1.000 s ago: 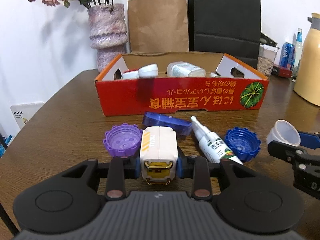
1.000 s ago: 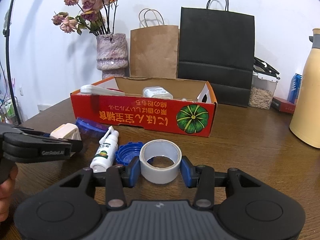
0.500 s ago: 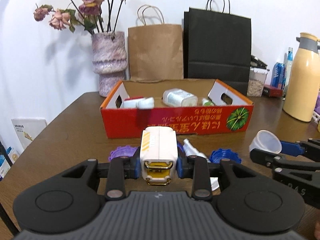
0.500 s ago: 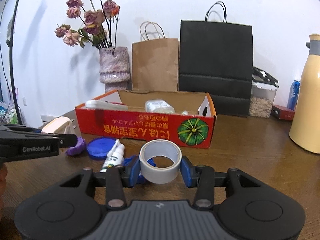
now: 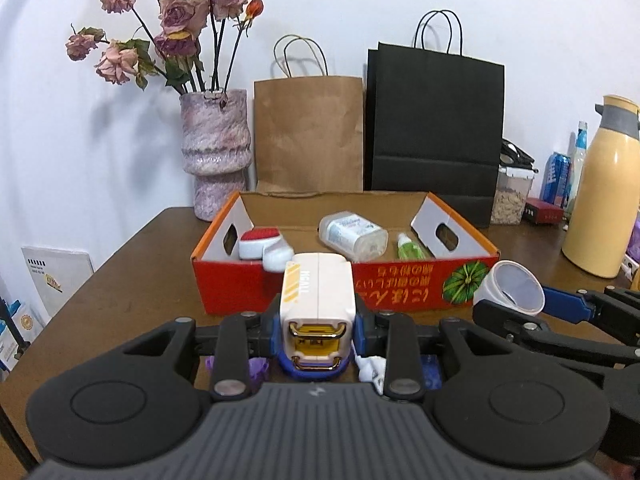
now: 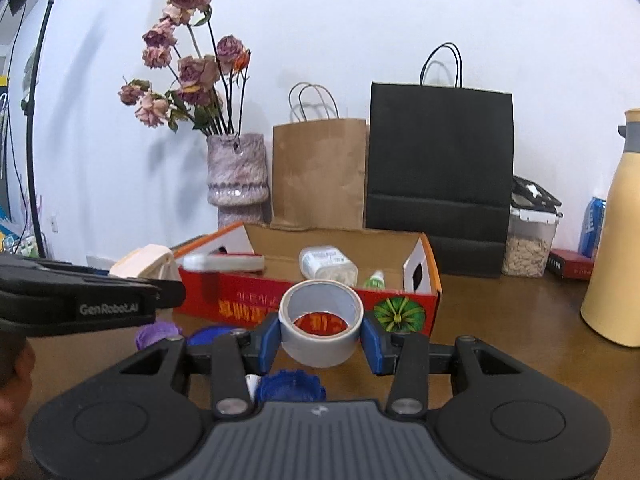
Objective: Organize rigid objects
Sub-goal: 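Carry the tape roll and charger with both grippers over the red box, then lower both items into the red box and open both grippers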
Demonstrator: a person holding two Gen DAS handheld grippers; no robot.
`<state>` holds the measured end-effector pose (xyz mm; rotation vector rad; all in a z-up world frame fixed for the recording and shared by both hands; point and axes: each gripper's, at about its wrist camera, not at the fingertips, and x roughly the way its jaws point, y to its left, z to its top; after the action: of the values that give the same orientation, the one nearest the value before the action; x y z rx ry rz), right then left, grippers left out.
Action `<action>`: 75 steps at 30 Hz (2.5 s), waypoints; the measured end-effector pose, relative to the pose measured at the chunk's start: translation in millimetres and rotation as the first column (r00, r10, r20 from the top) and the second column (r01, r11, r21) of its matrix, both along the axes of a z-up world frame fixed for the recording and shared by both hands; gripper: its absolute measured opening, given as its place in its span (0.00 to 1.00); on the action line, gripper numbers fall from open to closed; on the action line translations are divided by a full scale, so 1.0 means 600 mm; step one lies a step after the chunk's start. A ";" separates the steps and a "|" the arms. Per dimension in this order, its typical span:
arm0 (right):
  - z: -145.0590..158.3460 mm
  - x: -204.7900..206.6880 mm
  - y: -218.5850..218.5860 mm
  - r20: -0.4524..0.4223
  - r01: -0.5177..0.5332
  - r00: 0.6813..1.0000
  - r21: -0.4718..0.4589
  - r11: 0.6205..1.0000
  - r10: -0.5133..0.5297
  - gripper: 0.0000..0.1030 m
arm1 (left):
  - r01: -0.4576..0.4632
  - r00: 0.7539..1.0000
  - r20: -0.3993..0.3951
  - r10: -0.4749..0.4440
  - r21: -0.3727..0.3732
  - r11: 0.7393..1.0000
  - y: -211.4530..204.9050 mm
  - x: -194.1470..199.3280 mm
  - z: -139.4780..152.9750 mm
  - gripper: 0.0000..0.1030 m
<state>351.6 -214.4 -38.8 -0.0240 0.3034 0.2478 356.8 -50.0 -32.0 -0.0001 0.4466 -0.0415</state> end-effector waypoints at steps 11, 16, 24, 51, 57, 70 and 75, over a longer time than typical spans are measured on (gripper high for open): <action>0.023 0.056 0.007 0.050 0.023 0.998 0.022 1.000 -0.024 0.41 | -0.038 0.999 0.036 0.040 -0.045 0.998 -0.006 0.062 0.030 0.32; 0.027 0.087 0.006 0.058 0.033 0.998 0.025 0.999 -0.035 0.41 | -0.056 0.997 0.048 0.058 -0.055 0.997 -0.006 0.092 0.035 0.32; 0.027 0.135 0.002 0.060 0.046 0.997 0.027 0.999 -0.048 0.41 | -0.073 0.996 0.051 0.076 -0.067 0.995 -0.007 0.142 0.036 0.32; 0.000 0.286 0.007 0.021 0.042 0.999 -0.021 0.999 -0.042 0.41 | -0.081 0.997 -0.005 0.081 -0.018 0.997 -0.024 0.295 0.000 0.32; -0.007 0.298 0.006 0.004 0.035 0.999 -0.029 0.999 -0.035 0.41 | -0.079 0.997 -0.023 0.079 -0.006 0.997 -0.028 0.311 -0.010 0.32; -0.013 0.301 0.001 -0.022 0.055 0.998 -0.020 0.998 -0.055 0.98 | -0.106 0.994 0.040 0.105 0.032 0.994 -0.034 0.296 -0.004 1.00; -0.013 0.301 0.001 -0.022 0.059 0.998 -0.026 0.998 -0.060 1.00 | -0.111 0.993 0.039 0.110 0.033 0.993 -0.033 0.295 -0.003 1.00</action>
<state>532.2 -213.9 -46.8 -0.0374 0.3297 0.1852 534.0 -69.8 -33.5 0.0106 0.4091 0.0755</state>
